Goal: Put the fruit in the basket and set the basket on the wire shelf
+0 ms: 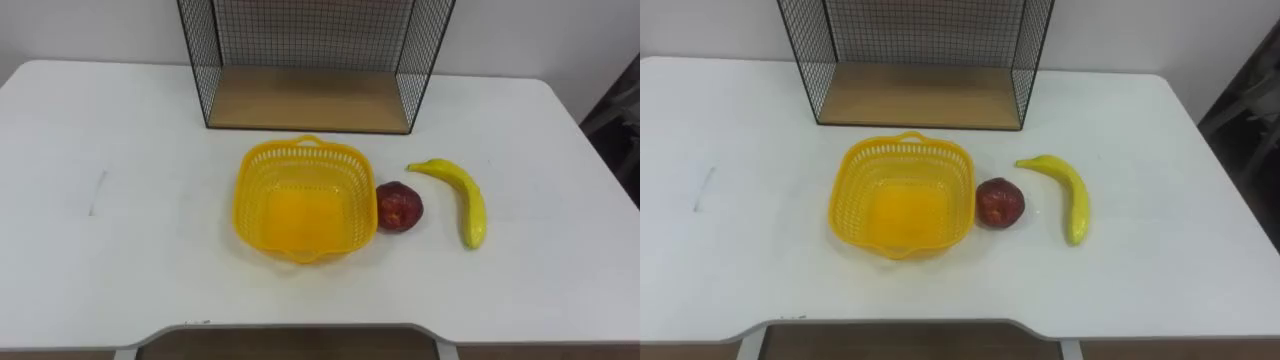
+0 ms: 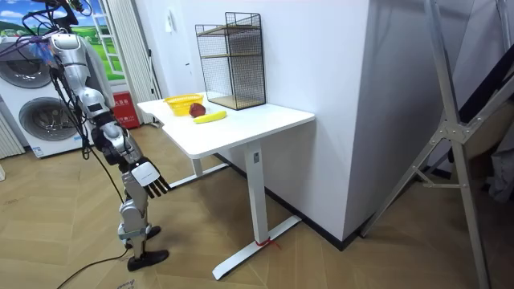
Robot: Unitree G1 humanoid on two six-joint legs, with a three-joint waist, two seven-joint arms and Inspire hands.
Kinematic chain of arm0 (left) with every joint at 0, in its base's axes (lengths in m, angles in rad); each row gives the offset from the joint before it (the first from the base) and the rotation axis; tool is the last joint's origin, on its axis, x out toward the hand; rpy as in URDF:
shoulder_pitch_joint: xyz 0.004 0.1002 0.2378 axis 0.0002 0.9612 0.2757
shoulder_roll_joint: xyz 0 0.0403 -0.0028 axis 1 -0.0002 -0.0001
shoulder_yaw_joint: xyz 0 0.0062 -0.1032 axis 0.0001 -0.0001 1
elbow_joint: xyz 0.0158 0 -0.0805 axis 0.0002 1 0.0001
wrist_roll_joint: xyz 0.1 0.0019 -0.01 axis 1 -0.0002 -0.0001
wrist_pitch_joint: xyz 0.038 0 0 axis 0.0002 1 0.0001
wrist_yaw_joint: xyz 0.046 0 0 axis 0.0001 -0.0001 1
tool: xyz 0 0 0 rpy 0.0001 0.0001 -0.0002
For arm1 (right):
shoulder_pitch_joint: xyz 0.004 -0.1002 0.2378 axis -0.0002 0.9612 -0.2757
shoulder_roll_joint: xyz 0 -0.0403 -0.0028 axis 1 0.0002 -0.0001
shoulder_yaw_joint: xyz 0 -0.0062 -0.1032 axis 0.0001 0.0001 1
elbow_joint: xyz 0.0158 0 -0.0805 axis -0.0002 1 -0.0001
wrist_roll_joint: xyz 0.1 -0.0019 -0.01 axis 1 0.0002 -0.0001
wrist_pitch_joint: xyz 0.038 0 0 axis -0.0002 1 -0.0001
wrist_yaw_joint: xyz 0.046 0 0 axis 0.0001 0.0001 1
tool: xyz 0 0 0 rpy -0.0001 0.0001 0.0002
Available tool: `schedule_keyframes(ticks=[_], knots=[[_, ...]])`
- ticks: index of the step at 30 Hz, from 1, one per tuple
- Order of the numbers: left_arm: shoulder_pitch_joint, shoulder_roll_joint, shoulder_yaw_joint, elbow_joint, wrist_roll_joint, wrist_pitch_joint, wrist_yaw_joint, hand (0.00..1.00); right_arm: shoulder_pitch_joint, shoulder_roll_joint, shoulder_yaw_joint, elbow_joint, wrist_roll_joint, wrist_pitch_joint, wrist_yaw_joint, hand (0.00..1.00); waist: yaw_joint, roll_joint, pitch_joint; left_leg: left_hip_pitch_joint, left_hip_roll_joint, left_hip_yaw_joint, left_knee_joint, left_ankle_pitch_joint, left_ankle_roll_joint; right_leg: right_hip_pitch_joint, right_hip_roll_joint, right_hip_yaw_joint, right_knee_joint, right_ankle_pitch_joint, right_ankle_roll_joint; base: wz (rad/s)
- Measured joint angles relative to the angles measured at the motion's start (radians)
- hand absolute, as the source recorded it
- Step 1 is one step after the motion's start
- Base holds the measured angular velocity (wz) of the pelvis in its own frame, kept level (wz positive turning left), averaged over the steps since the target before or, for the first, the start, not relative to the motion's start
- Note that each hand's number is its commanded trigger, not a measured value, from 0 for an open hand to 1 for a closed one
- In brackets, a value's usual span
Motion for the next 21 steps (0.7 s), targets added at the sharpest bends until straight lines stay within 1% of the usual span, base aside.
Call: schedule_keyframes(ticks=[4,7,12,14,17,18,21], knots=[[-0.023,-0.001,0.000,0.003,0.000,-0.002,0.000,0.00,0.001,0.000,-0.012,0.001,-0.011,-0.002,-0.012,0.00,-0.018,-0.003,0.0000,0.006,-0.003,-0.007,-0.002,0.000,0.000,0.009,-0.002,-0.010,-0.001,0.000,0.000,0.03],[-0.031,0.000,0.000,0.003,-0.006,-0.003,0.000,0.00,0.004,0.000,-0.019,0.004,-0.010,-0.001,-0.020,0.00,-0.018,-0.001,-0.0003,0.010,-0.003,-0.003,-0.010,0.001,0.001,0.008,-0.001,0.006,-0.001,0.000,0.000,-0.03],[-0.032,-0.001,-0.001,0.000,-0.017,-0.003,0.000,0.00,0.008,0.000,-0.019,0.004,-0.007,-0.001,-0.037,0.00,-0.018,0.002,-0.0004,0.026,-0.003,0.005,-0.030,0.003,0.000,0.010,-0.001,0.013,-0.001,0.000,0.000,-0.05],[-0.035,0.000,0.000,-0.002,-0.040,-0.006,0.001,0.00,0.012,0.000,-0.019,0.000,-0.004,-0.001,-0.042,0.00,-0.018,0.003,-0.0001,0.027,-0.004,0.005,-0.031,0.003,0.000,0.010,-0.001,0.014,-0.001,0.000,0.000,0.00],[-0.037,0.000,0.000,0.000,-0.054,-0.022,0.004,0.00,0.015,0.000,-0.018,0.001,0.011,-0.001,-0.051,0.00,-0.015,0.004,0.0013,0.042,-0.006,0.006,-0.039,0.005,0.002,0.018,-0.002,0.017,-0.002,0.000,0.000,0.00],[-0.035,0.000,0.000,0.000,-0.056,-0.029,0.005,0.00,0.018,0.002,-0.018,0.002,0.037,-0.001,-0.057,0.00,-0.015,0.001,0.0033,0.052,-0.006,0.006,-0.045,0.005,0.002,0.025,-0.002,0.016,-0.002,-0.001,0.002,0.00],[-0.039,0.001,0.001,0.001,-0.058,-0.037,0.006,0.00,0.022,0.004,-0.019,0.004,0.083,-0.001,-0.065,0.00,-0.015,0.002,0.0030,0.056,-0.007,0.008,-0.052,0.005,0.003,0.025,-0.003,0.012,-0.001,-0.002,0.003,-0.01]])
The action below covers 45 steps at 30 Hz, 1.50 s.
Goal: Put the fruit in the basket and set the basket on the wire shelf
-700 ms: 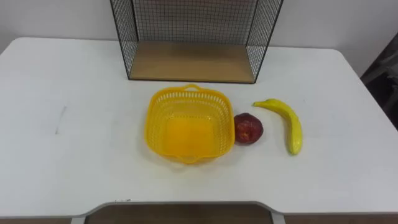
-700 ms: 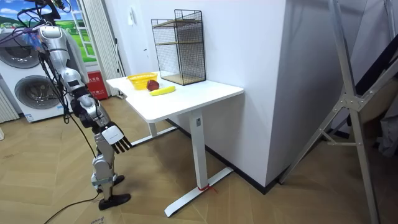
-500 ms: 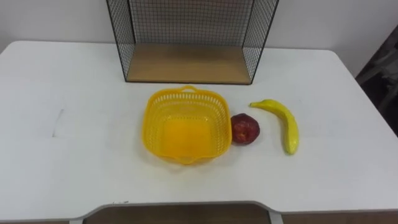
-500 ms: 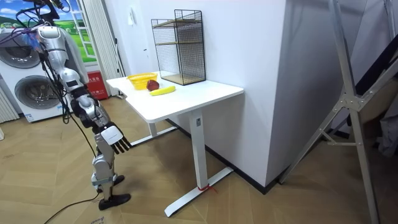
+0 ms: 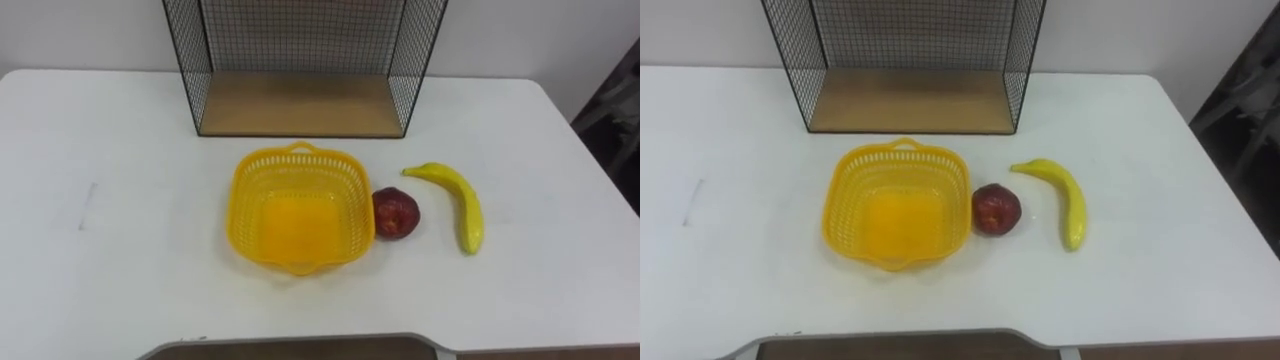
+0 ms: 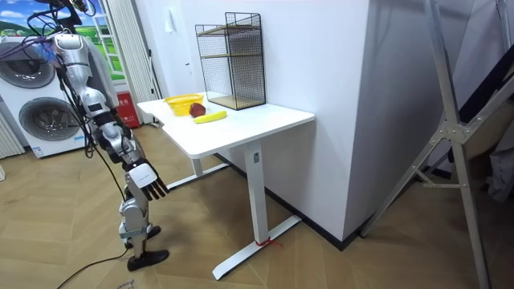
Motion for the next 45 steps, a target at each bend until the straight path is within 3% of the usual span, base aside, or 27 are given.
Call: schedule_keyframes(ticks=[5,10,15,19,26,30,35,39,43,45], knots=[[0.000,0.000,0.003,0.020,-0.001,-0.007,0.001,0.00,0.002,0.002,-0.003,0.033,0.115,0.002,-0.041,0.00,0.000,0.000,0.0010,0.004,-0.001,-0.001,-0.004,0.000,0.000,0.003,0.000,0.007,-0.001,0.000,0.000,-0.01],[0.017,-0.004,0.044,0.021,0.005,-0.010,0.002,0.00,0.014,0.012,-0.114,0.036,0.296,0.015,-0.080,0.00,-0.022,0.001,0.0034,0.019,-0.003,-0.005,-0.012,0.000,0.000,0.016,0.000,0.015,-0.001,-0.005,0.007,0.02],[0.021,-0.007,0.062,0.021,0.003,-0.010,0.002,0.00,0.022,0.014,-0.168,0.036,0.435,0.029,-0.099,0.00,-0.032,0.005,0.0023,0.017,-0.003,-0.003,-0.016,0.000,0.000,0.014,0.000,0.019,0.000,-0.005,0.007,-0.01],[0.027,-0.007,0.080,0.020,0.005,-0.009,0.002,0.00,0.021,0.013,-0.260,0.034,0.609,0.057,-0.149,0.00,-0.046,0.012,-0.0004,0.018,-0.003,-0.002,-0.017,0.000,0.000,0.013,0.001,0.029,0.000,-0.005,0.007,0.00],[0.055,-0.005,0.132,0.003,0.004,-0.009,0.002,0.00,0.023,0.011,-0.477,-0.025,0.948,0.050,-0.256,0.00,-0.089,0.014,-0.0064,0.017,-0.004,0.003,-0.012,0.000,0.000,0.003,0.000,0.028,0.004,-0.005,0.007,-0.02],[0.055,-0.002,0.159,-0.011,0.006,-0.009,0.002,0.00,0.020,0.007,-0.609,-0.147,1.044,0.043,-0.360,0.00,-0.113,0.011,-0.0072,0.017,-0.004,0.004,-0.015,0.001,0.002,0.000,-0.001,0.034,0.017,-0.006,0.006,-0.01],[0.059,0.016,0.159,-0.029,0.002,-0.013,0.002,0.00,0.011,-0.015,-0.696,-0.307,1.056,-0.008,-0.498,0.00,-0.120,-0.003,-0.0068,0.016,-0.006,0.010,-0.018,0.005,0.003,-0.006,-0.002,0.051,0.019,-0.008,0.008,-0.06],[0.080,0.021,0.158,-0.053,0.006,-0.010,0.002,0.00,0.002,-0.031,-0.706,-0.532,1.032,-0.032,-0.650,0.00,-0.133,-0.013,-0.0081,-0.008,-0.008,0.022,-0.017,0.009,0.006,-0.033,-0.006,0.042,0.022,-0.009,0.008,-0.06],[0.090,0.033,0.149,-0.080,0.004,-0.011,0.002,0.00,-0.025,-0.050,-0.704,-0.690,0.870,-0.078,-0.775,0.00,-0.136,-0.025,-0.0058,-0.019,-0.011,0.015,-0.019,0.013,0.006,-0.042,-0.007,0.043,0.020,-0.009,0.008,0.04],[0.087,0.031,0.137,-0.085,0.006,-0.011,0.002,0.00,-0.033,-0.056,-0.693,-0.742,0.750,-0.079,-0.830,0.00,-0.135,-0.027,-0.0072,-0.024,-0.011,0.015,-0.020,0.013,0.006,-0.048,-0.008,0.043,0.021,-0.009,0.008,0.00]])
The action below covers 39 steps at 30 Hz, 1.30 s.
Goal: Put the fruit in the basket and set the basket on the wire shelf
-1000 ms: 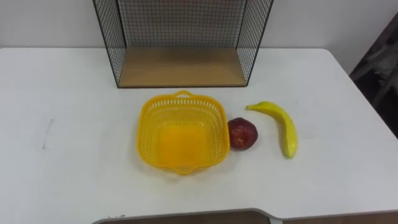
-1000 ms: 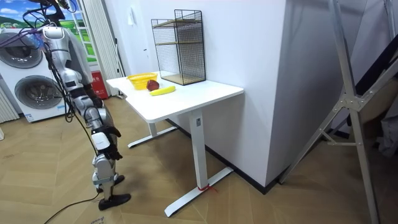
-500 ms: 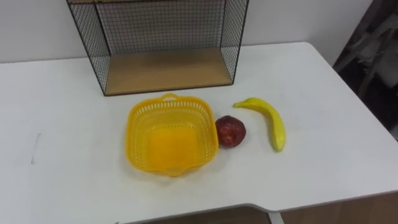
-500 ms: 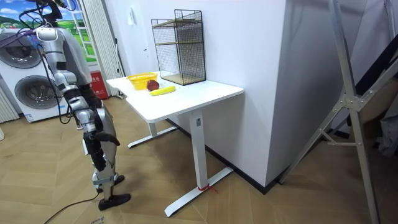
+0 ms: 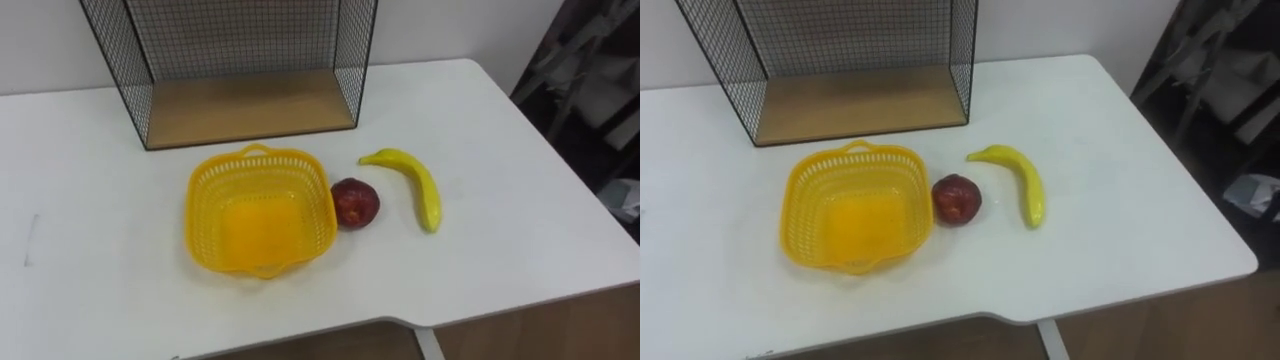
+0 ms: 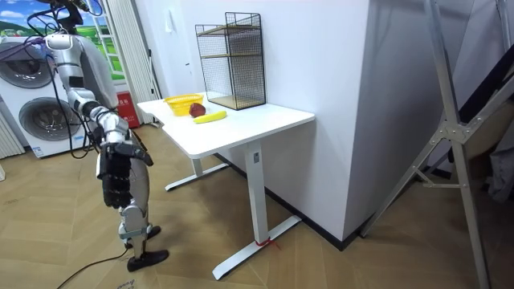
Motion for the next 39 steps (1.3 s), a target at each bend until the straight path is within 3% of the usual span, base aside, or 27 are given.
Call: schedule_keyframes(ticks=[5,10,14,18,25,31,39], knots=[[-0.014,0.003,-0.024,-0.005,0.011,0.000,0.000,0.00,0.001,-0.010,0.058,-0.208,-0.238,-0.013,-0.104,0.00,0.004,0.001,0.0003,-0.029,-0.009,0.000,0.004,0.007,0.002,-0.031,-0.003,0.010,0.002,0.000,0.000,0.00],[-0.017,0.010,-0.060,-0.005,0.019,-0.008,0.000,0.00,0.014,-0.013,0.139,-0.352,-0.489,-0.024,-0.132,0.00,0.049,-0.002,0.0006,-0.027,-0.008,0.004,-0.004,0.011,0.003,-0.038,-0.004,0.012,0.001,0.000,0.000,-0.05],[-0.015,0.012,-0.066,-0.018,0.021,-0.012,0.000,0.00,0.010,-0.021,0.206,-0.416,-0.530,-0.034,-0.112,0.00,0.063,-0.005,-0.0001,-0.024,-0.009,0.003,-0.013,0.018,0.004,-0.041,-0.007,0.011,-0.001,0.000,0.000,0.00],[-0.024,0.011,-0.083,-0.018,0.023,-0.013,0.000,0.00,0.010,-0.023,0.298,-0.417,-0.558,-0.031,-0.017,0.00,0.082,-0.014,0.0036,-0.025,-0.009,0.003,-0.012,0.020,0.004,-0.041,-0.007,0.011,-0.002,0.000,0.000,0.00],[-0.017,0.015,-0.111,-0.018,0.039,-0.013,0.000,0.00,-0.004,-0.048,0.407,-0.417,-0.601,-0.029,0.206,0.00,0.088,-0.007,0.0051,-0.026,-0.008,0.003,-0.009,0.021,0.004,-0.040,-0.009,0.003,-0.002,0.000,0.000,0.00],[-0.024,0.015,-0.111,-0.016,0.042,-0.035,-0.001,0.00,-0.046,-0.055,0.443,-0.417,-0.608,-0.029,0.361,0.00,0.110,-0.010,0.0075,-0.016,-0.009,0.001,-0.008,0.021,0.004,-0.027,-0.010,0.001,-0.005,0.000,0.000,0.02],[-0.012,0.014,-0.114,-0.015,0.064,-0.035,0.000,0.00,-0.064,-0.061,0.520,-0.417,-0.682,-0.029,0.490,0.00,0.126,-0.006,0.0069,-0.018,-0.008,-0.017,-0.011,0.021,0.004,-0.024,-0.009,-0.016,-0.004,0.000,0.000,0.05]])
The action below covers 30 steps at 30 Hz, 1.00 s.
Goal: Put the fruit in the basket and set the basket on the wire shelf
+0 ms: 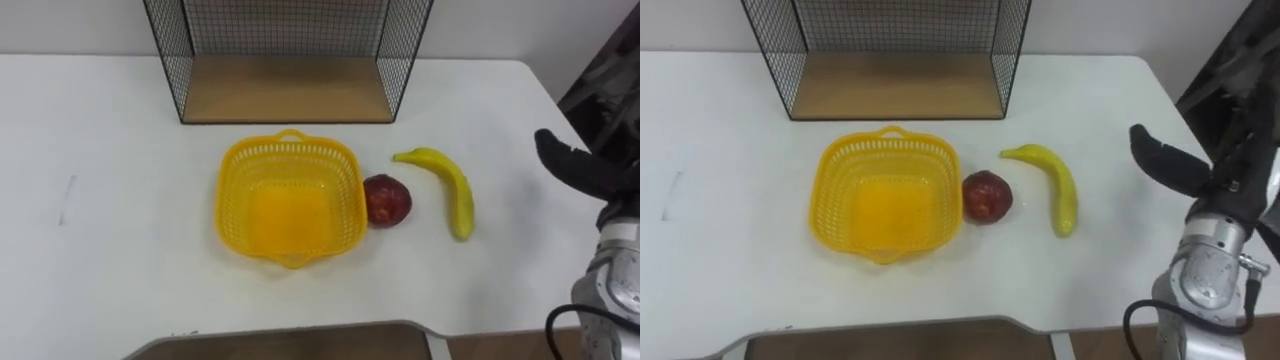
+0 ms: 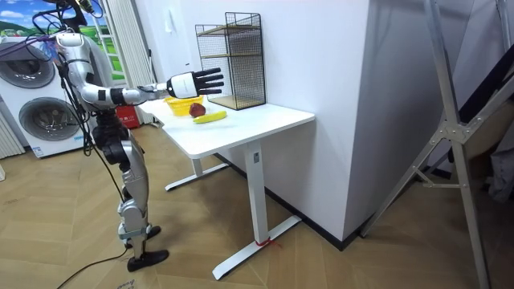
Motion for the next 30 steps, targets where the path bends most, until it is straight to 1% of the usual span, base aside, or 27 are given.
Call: schedule_keyframes(ticks=[4,8,11,13,15,19,30], knots=[[-0.004,-0.001,-0.007,0.000,0.000,-0.001,0.000,0.00,0.002,0.000,0.045,0.000,-0.055,0.000,0.065,0.00,0.009,0.001,-0.0013,-0.007,0.000,-0.002,0.007,0.000,0.000,0.000,-0.001,-0.002,-0.001,0.000,0.000,0.02],[-0.004,0.001,-0.024,0.000,-0.001,-0.001,0.000,0.00,0.003,0.000,0.086,0.000,-0.087,0.000,0.103,0.00,0.013,-0.002,-0.0030,-0.003,-0.001,-0.004,0.012,0.000,0.000,0.004,-0.002,-0.003,-0.001,0.000,0.000,0.00],[-0.005,0.001,-0.042,0.006,0.000,-0.001,0.000,0.00,0.002,0.000,0.118,0.000,-0.092,0.004,0.137,0.00,0.015,-0.004,-0.0018,0.007,-0.001,-0.007,0.011,0.000,0.000,0.016,-0.002,-0.004,-0.002,0.000,0.000,0.03],[-0.006,0.001,-0.056,0.011,0.000,-0.001,0.000,0.00,0.001,0.000,0.126,0.000,-0.117,0.009,0.166,0.00,0.017,-0.007,-0.0027,0.009,-0.001,-0.012,0.011,0.000,0.000,0.020,-0.003,-0.009,-0.002,0.000,0.000,0.07],[-0.007,0.001,-0.064,0.011,0.000,-0.001,0.000,0.00,0.000,0.000,0.131,0.000,-0.118,0.009,0.180,0.00,0.029,-0.009,-0.0021,0.009,-0.001,-0.013,0.013,0.000,0.000,0.021,-0.003,-0.014,-0.002,0.000,0.000,0.02],[-0.012,0.003,-0.079,0.012,-0.002,-0.001,-0.001,0.00,0.000,0.000,0.137,0.000,-0.119,0.009,0.207,0.00,0.033,-0.013,-0.0008,0.008,-0.003,-0.025,0.017,0.000,0.000,0.027,-0.005,-0.028,0.000,0.000,0.000,0.07],[-0.005,0.005,-0.082,0.021,-0.001,0.000,-0.007,0.00,0.000,0.000,0.154,0.000,-0.125,0.009,0.232,0.00,0.036,-0.012,0.0006,0.010,-0.003,-0.030,0.020,0.000,0.000,0.034,-0.003,-0.029,-0.001,0.000,0.000,0.00]])
